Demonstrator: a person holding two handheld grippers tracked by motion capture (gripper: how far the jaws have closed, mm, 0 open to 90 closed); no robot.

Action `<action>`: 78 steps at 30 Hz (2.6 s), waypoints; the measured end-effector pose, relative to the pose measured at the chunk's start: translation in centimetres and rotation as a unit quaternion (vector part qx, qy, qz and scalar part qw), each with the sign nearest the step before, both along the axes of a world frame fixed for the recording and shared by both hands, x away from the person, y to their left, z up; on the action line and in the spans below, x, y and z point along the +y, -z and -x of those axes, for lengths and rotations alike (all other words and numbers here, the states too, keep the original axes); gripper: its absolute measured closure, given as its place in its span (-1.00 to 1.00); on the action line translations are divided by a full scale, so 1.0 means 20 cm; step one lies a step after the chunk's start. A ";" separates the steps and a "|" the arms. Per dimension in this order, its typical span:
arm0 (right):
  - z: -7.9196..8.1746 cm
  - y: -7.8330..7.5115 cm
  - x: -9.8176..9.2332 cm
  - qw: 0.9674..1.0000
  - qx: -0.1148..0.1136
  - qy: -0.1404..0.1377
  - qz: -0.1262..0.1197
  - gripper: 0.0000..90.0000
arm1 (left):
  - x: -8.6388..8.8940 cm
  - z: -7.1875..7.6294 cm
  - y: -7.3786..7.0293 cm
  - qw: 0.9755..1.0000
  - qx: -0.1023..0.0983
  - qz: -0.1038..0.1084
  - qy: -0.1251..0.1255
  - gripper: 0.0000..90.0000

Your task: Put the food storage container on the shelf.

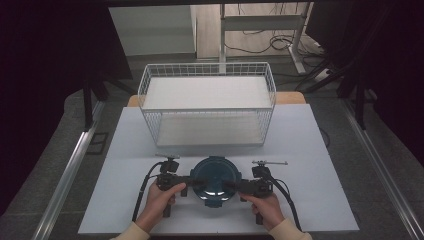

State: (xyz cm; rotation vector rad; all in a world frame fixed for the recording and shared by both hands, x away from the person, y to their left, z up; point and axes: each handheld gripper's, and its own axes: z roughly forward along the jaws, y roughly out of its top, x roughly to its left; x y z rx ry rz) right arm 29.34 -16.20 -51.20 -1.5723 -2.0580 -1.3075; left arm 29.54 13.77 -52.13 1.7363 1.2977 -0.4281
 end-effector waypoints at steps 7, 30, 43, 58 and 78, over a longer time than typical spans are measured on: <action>0.01 0.01 -0.02 0.999 0.020 0.017 -0.020 -0.39 | -0.01 0.01 0.01 1.000 0.020 0.014 -0.016 -0.54; 0.08 -0.04 -0.06 0.998 -0.016 0.040 -0.046 -0.09 | 0.03 0.11 -0.06 0.999 -0.011 0.013 -0.035 -0.23; 0.11 -0.13 -0.06 0.996 -0.076 0.021 -0.048 -0.08 | 0.04 0.17 -0.17 0.998 -0.053 0.014 -0.037 -0.16; 0.14 -0.27 -0.05 0.990 -0.138 0.005 -0.041 -0.08 | 0.05 0.19 -0.29 0.995 -0.097 0.013 -0.033 -0.16; 0.12 -0.36 -0.03 0.987 -0.158 -0.003 -0.043 -0.08 | 0.07 0.18 -0.39 0.992 -0.123 0.006 -0.035 -0.16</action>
